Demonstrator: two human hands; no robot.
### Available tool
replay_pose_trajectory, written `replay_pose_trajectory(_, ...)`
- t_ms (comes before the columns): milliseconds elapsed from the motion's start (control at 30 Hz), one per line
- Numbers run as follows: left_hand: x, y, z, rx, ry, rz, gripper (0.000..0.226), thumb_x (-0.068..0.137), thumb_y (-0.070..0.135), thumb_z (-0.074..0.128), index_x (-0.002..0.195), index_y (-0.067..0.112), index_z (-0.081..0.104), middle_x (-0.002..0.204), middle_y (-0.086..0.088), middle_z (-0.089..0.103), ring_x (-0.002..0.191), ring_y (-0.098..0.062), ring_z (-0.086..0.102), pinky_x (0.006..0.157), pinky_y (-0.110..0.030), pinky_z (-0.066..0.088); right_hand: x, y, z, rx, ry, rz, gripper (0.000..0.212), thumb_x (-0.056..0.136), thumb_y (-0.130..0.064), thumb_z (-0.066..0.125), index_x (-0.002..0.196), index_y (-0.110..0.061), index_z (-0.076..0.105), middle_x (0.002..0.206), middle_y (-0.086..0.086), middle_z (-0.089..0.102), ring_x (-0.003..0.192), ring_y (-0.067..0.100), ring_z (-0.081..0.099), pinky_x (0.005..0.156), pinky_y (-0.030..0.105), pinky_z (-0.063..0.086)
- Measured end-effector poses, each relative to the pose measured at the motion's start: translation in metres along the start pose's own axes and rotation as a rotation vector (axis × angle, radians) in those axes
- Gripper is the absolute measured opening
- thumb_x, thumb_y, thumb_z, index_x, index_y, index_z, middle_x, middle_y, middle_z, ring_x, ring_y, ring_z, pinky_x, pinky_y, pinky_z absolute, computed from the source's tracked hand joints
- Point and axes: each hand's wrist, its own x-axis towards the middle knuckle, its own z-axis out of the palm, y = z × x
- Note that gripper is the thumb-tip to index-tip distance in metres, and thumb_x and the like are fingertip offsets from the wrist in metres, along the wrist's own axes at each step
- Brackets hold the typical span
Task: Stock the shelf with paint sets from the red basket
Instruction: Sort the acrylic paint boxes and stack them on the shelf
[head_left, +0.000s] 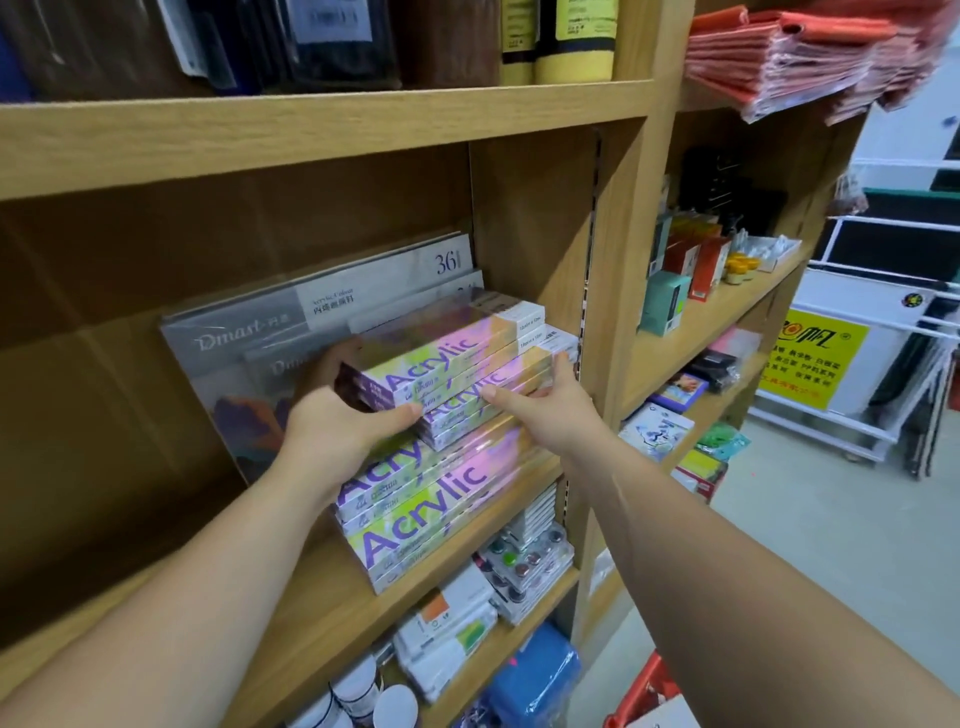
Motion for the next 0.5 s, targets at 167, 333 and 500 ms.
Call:
replay_pose_trajectory(167, -0.002, -0.003, 0.001, 0.039, -0.053, 0.05, 0.064, 0.052, 0.039, 0.099, 0.104, 0.028, 0.063, 0.083, -0.008, 0.078, 0.059, -0.029, 0.072, 0.053, -0.045, 0.06, 0.005, 0.011, -0.008, 0.042, 0.016, 0.013, 0.13, 0.071, -0.042, 0.093, 0.165, -0.031, 0.005, 0.134, 0.004, 0.063, 0.123, 0.027, 0.063, 0.108, 0.05, 0.05)
replay_pose_trajectory(333, 0.004, 0.004, 0.002, 0.05, -0.138, 0.07, 0.084, 0.062, 0.029, 0.097, 0.13, 0.051, 0.052, 0.094, -0.01, 0.078, 0.061, -0.032, 0.07, 0.052, -0.041, 0.057, 0.004, 0.018, -0.012, 0.056, 0.042, -0.023, 0.117, 0.073, -0.047, 0.09, 0.164, -0.029, 0.019, 0.144, -0.001, 0.049, 0.128, 0.031, 0.058, 0.109, 0.054, 0.049)
replay_pose_trajectory(500, 0.013, 0.019, 0.007, 0.193, -0.191, 0.095, 0.101, 0.066, 0.036, 0.096, 0.152, 0.044, 0.042, 0.123, -0.001, 0.07, 0.105, -0.023, 0.068, 0.095, -0.039, 0.056, 0.005, 0.016, -0.012, 0.056, 0.07, -0.049, 0.127, 0.065, -0.056, 0.091, 0.164, -0.031, 0.016, 0.165, -0.005, 0.029, 0.143, 0.029, 0.044, 0.113, 0.056, 0.045)
